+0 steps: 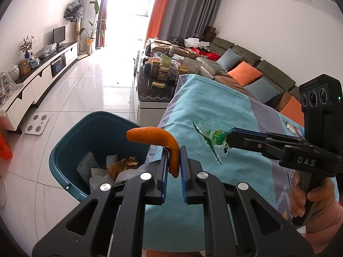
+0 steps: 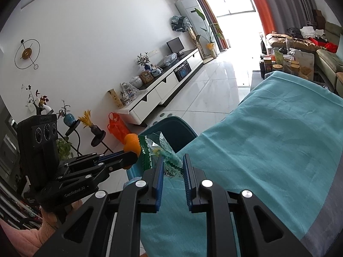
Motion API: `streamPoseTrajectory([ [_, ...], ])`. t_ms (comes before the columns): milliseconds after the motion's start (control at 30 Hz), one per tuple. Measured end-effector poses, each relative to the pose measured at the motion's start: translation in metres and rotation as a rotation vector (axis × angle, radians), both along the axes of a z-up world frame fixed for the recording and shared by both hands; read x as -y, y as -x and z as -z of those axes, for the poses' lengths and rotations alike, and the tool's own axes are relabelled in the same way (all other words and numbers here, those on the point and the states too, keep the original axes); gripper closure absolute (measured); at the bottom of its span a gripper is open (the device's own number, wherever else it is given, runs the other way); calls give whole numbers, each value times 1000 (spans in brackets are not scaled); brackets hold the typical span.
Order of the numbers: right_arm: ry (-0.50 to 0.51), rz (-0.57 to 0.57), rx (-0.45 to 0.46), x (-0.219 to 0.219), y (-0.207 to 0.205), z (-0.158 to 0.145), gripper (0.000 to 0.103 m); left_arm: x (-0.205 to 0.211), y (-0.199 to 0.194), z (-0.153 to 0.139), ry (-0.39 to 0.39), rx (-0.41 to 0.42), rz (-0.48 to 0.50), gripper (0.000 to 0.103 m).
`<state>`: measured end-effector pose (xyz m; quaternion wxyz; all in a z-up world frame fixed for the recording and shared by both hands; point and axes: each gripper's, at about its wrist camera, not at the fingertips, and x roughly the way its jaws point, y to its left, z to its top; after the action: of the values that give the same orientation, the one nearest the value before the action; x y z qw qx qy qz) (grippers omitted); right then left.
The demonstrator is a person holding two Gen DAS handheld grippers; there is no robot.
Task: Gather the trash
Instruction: 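Hold the peel and wrapper above the teal bin with both tools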
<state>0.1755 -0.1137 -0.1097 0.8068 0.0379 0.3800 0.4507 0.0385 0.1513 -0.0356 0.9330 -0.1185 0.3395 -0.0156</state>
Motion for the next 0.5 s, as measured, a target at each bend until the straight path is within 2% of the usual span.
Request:
streamPoseTrajectory([
  [500, 16, -18, 3, -16, -1, 0, 87, -8, -1, -2, -1, 2, -24, 92],
])
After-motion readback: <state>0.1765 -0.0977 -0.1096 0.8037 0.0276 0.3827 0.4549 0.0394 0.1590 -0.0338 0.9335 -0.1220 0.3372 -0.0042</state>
